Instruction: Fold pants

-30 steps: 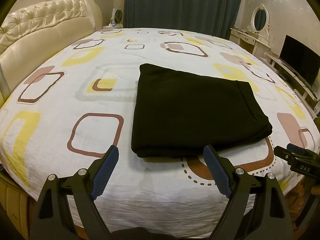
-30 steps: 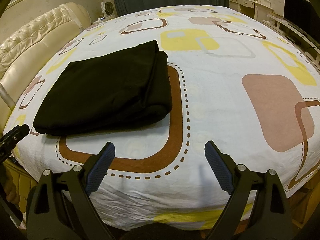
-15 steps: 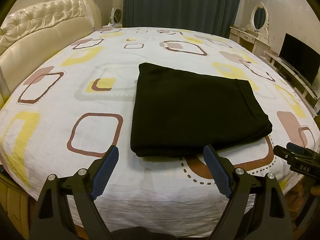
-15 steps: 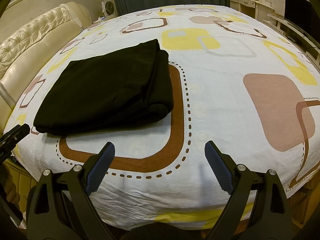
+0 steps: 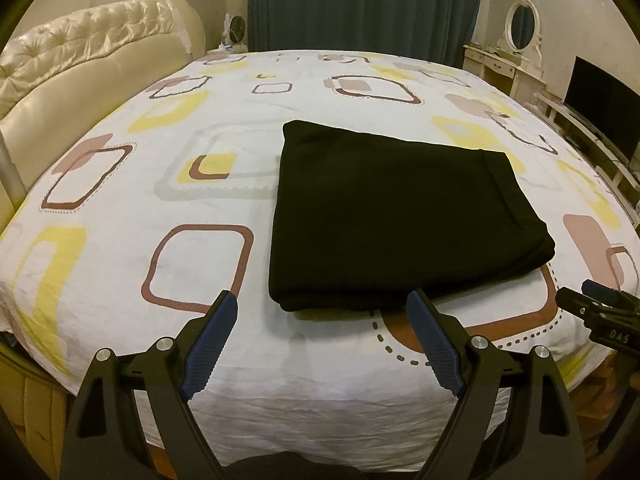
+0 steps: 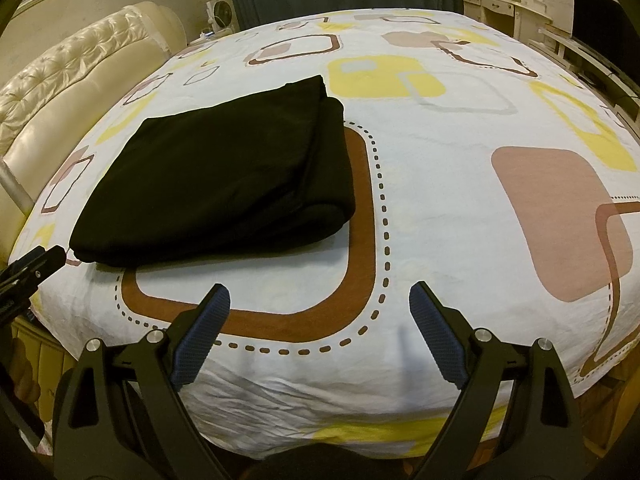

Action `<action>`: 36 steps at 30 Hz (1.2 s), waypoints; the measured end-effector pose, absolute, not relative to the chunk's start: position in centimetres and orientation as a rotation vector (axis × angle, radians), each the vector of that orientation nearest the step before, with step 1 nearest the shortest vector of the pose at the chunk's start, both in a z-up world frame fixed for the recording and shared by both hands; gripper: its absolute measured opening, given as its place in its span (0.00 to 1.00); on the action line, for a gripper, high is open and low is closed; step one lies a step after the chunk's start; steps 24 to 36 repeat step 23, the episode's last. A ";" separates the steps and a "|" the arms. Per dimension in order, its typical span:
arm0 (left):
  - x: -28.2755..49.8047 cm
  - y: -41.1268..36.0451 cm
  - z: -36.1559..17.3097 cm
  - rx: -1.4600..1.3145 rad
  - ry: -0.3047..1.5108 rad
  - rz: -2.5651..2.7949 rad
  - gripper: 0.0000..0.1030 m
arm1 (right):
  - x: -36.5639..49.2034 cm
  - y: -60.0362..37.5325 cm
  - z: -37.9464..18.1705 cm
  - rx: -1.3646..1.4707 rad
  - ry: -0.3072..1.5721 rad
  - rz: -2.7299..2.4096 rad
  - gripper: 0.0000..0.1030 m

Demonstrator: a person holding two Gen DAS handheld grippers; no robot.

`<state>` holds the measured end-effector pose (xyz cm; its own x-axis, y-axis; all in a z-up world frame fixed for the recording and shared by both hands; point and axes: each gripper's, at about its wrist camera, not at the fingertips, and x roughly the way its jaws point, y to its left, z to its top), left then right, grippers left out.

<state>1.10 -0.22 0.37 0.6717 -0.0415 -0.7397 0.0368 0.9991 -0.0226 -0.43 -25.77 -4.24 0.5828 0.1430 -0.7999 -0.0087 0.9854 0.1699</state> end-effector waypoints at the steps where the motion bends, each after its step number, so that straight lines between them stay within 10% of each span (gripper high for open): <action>1: 1.1 -0.3 0.4 -0.002 0.831 -0.048 0.83 | -0.5 -25.8 -4.3 0.154 0.947 0.090 0.89; 36: 10.2 8.3 3.7 -0.042 0.760 0.054 0.88 | 4.6 -27.8 -0.2 0.252 0.872 0.177 0.93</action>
